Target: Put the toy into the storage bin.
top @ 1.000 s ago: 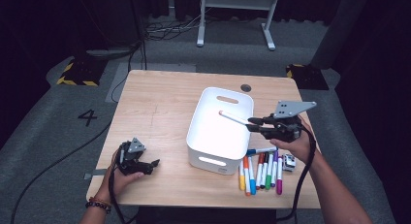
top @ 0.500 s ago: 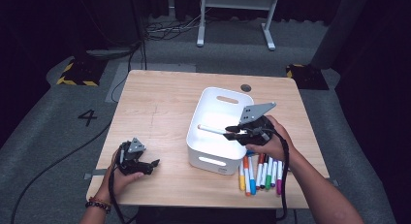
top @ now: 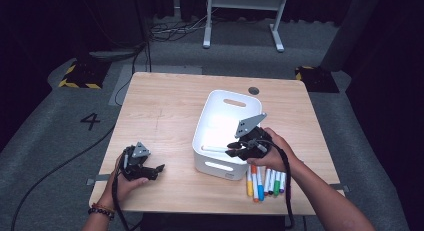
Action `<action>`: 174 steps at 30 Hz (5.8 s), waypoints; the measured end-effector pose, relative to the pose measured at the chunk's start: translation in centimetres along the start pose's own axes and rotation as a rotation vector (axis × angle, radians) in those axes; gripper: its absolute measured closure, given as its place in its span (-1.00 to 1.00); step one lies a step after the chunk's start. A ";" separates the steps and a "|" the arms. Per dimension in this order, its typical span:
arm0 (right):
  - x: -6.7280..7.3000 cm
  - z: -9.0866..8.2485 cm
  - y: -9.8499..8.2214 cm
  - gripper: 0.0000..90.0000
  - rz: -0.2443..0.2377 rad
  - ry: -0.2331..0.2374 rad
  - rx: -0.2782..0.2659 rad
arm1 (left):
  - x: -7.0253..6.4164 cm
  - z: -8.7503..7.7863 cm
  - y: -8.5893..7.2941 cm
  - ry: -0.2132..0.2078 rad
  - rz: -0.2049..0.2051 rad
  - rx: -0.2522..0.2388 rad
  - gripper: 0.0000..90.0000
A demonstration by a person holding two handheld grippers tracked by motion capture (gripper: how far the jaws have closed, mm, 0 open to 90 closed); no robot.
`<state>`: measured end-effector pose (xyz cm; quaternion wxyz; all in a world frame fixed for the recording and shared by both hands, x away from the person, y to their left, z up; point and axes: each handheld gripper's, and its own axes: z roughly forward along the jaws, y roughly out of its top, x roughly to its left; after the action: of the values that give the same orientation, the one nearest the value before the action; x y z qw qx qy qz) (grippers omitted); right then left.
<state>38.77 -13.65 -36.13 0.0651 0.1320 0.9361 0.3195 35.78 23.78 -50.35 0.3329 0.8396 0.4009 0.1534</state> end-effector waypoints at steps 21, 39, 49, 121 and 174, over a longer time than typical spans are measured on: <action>-1.5 -6.0 -4.3 0.23 0.044 -0.109 -0.194 | -0.1 0.0 -0.1 -0.008 -0.010 -0.001 -0.67; -6.4 -1.0 -12.8 0.27 0.040 -0.092 0.047 | -0.1 0.0 -0.1 -0.006 -0.007 0.000 -0.67; -8.2 1.7 -13.5 0.34 0.038 -0.020 0.095 | -0.1 0.0 0.0 -0.007 -0.007 0.001 -0.67; -7.1 -8.0 -12.5 0.65 0.063 -0.169 -0.296 | -0.1 0.0 0.0 -0.006 -0.007 0.000 -0.67; -2.1 -6.9 2.6 0.65 -0.022 -0.118 -0.267 | -0.2 0.0 -0.1 -0.014 -0.012 -0.001 -0.67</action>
<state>39.91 -16.30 -28.98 0.1403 0.1302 0.8813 0.4321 35.66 23.67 -50.43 0.3371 0.8380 0.4036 0.1459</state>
